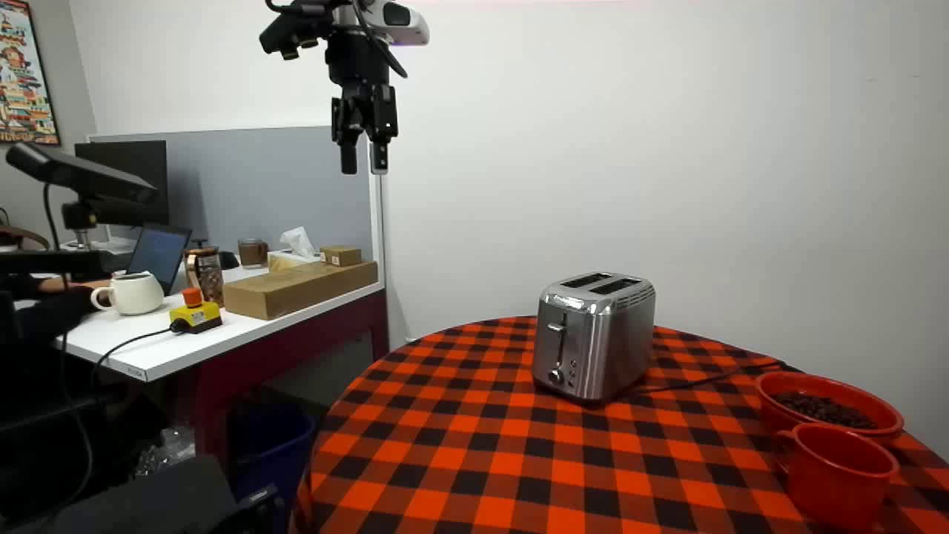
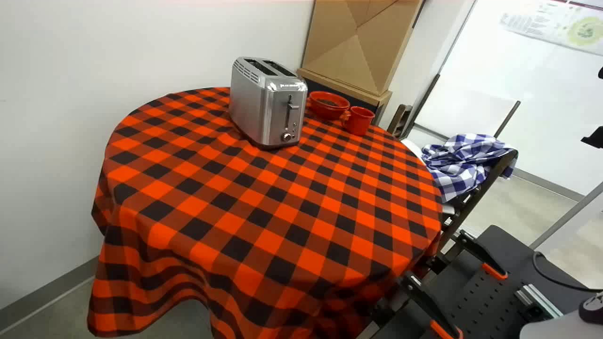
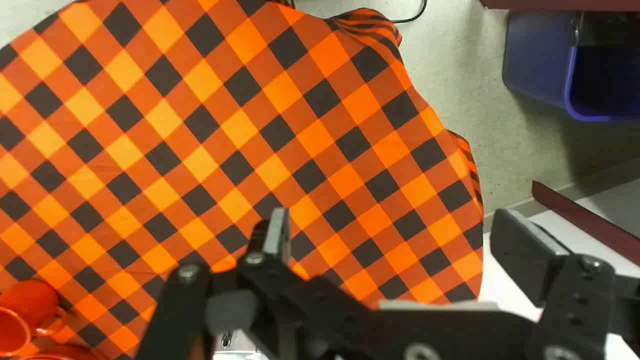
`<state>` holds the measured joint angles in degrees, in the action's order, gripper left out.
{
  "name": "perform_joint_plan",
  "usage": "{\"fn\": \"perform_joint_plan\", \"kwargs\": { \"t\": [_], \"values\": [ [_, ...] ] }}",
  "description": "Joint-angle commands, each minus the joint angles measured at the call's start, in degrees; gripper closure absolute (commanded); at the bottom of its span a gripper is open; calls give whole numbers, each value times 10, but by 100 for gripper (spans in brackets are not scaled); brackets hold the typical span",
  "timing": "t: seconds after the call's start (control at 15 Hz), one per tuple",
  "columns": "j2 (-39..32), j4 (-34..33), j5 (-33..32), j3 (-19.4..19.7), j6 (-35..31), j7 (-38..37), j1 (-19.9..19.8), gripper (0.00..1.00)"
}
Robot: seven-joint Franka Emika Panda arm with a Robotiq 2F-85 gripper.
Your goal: Push the lever on the toaster downwards
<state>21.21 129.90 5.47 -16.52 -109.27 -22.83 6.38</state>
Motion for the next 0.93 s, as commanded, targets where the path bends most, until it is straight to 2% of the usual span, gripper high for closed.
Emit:
{"fn": "perform_joint_plan", "kwargs": {
  "t": [0.0,0.2,0.53,0.67,0.87],
  "values": [
    [-1,-2,-3,7,1,-2,8,0],
    [-15,-6,0,33,10,58,4,0],
    [-67,-23,-39,77,4,130,-19,0],
    [-99,-34,-69,89,-7,141,-30,0],
    [-158,-49,-137,100,-62,132,-45,0]
  ]
}}
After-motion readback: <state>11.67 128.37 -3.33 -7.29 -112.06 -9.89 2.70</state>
